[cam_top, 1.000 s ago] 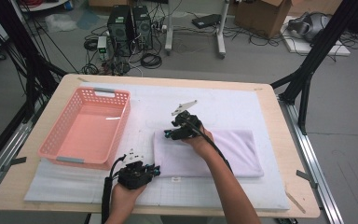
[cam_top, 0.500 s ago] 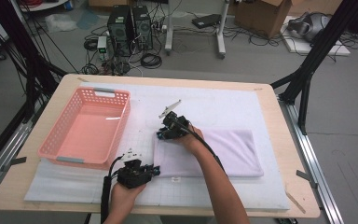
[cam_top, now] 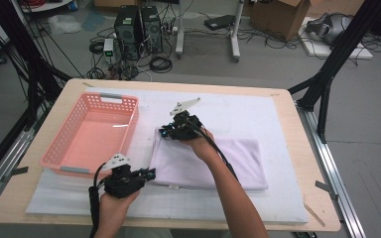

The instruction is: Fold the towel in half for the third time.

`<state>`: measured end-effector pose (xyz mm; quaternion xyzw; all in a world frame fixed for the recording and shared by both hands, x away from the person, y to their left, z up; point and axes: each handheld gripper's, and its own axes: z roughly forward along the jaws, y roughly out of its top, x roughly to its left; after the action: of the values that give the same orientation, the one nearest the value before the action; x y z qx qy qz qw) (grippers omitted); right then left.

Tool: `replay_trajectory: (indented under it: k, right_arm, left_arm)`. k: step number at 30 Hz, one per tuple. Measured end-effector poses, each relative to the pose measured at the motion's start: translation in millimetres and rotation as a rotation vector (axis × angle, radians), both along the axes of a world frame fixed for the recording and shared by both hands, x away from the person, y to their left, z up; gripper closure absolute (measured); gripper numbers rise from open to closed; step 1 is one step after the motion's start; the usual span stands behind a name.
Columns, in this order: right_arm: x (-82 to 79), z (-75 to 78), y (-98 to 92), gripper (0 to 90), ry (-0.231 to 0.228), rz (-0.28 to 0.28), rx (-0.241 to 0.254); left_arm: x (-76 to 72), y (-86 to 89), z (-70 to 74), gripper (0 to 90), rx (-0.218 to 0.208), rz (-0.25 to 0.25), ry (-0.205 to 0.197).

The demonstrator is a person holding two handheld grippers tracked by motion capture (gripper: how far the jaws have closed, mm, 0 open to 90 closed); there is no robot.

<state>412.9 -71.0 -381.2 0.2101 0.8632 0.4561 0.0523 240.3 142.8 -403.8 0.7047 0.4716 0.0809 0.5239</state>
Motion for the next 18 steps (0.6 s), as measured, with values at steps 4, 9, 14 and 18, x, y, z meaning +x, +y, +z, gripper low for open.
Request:
replay_trajectory:
  k: [4,9,14,18]
  right_arm:
    - [-3.8,15.6,-5.1,80.7,-0.034,0.004,0.041]
    - [-3.5,22.3,-21.3,80.5,-0.05,-0.02,0.02]
    - [-1.9,20.0,-46.1,80.4,-0.057,-0.066,0.009]
    - [-1.4,15.2,-66.6,80.3,-0.055,-0.108,0.004]
  left_arm:
    - [-3.0,-3.6,18.5,82.7,-0.011,-0.023,-0.058]
    - [5.8,-24.1,21.5,82.6,-0.021,-0.067,-0.068]
    - [18.5,-45.8,24.3,82.6,-0.01,-0.1,-0.065]
    - [27.1,-68.8,24.8,82.4,0.005,-0.137,-0.058]
